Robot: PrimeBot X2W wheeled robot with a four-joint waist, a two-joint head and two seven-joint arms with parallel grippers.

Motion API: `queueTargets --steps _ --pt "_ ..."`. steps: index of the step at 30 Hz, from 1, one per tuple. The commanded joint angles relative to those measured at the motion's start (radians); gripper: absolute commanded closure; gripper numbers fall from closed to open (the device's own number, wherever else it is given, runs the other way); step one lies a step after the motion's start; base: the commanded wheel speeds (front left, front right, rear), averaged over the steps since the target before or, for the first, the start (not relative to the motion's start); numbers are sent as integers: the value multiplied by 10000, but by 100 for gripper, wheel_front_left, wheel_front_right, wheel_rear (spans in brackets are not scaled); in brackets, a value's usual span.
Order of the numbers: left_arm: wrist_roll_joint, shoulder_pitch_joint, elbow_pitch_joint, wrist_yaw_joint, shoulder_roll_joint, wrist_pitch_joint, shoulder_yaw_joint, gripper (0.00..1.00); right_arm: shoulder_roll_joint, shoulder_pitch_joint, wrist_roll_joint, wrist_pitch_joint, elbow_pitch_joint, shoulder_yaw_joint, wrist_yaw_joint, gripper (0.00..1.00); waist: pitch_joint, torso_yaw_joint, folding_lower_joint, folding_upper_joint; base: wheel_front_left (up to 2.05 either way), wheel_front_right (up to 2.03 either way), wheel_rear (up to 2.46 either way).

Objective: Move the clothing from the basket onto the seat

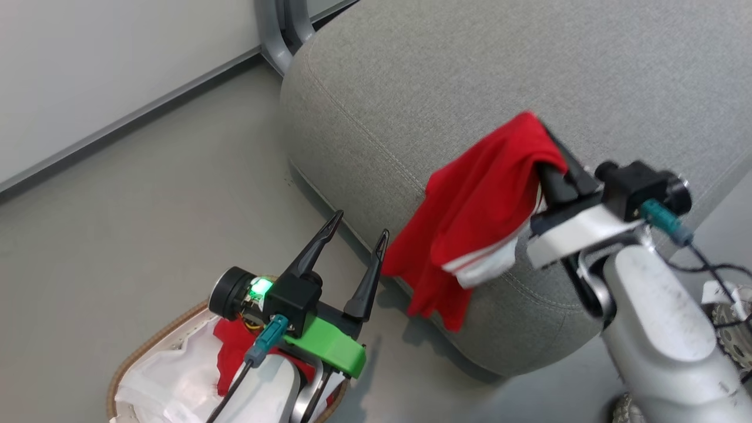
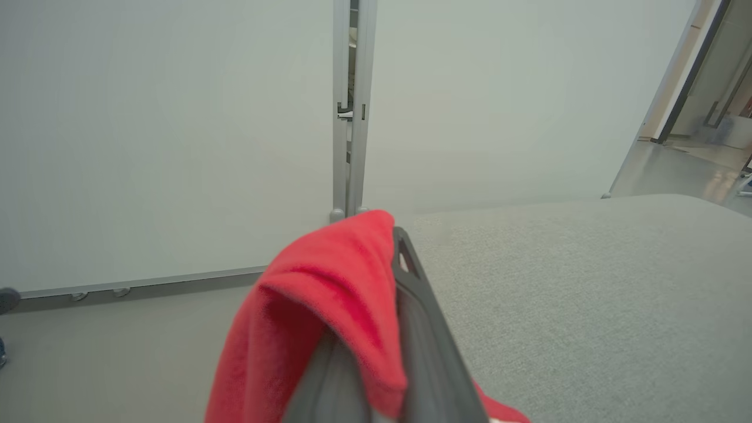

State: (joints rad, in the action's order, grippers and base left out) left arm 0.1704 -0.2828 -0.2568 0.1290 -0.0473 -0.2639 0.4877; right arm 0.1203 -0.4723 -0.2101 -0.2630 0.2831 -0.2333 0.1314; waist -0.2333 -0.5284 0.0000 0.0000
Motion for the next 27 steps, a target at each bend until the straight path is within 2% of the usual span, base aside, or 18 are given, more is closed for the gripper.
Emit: queueTargets --steps 1,7,14,21,27 --pt "-130 -228 -23 27 -96 -9 -61 0 226 -575 54 -26 80 171 -14 100 -529 -20 0 0 0 0 0" --pt "-302 -669 102 28 -247 -9 148 0 1248 -2641 488 -25 445 976 -14 100 -1446 558 0 0 0 0 0" --pt "-337 -1198 236 29 -388 -9 553 0 1982 -4158 947 -25 1118 1843 -14 100 -2430 1261 0 0 0 0 0" --pt "-356 -1657 245 30 -522 -9 814 0 2347 -5198 1893 -25 1977 3369 -14 100 -3269 1969 0 0 0 0 0" --pt "-343 -1905 217 30 -550 -9 793 0 2134 -5450 2660 -25 2127 4564 -14 100 -3663 2422 0 0 0 0 0"
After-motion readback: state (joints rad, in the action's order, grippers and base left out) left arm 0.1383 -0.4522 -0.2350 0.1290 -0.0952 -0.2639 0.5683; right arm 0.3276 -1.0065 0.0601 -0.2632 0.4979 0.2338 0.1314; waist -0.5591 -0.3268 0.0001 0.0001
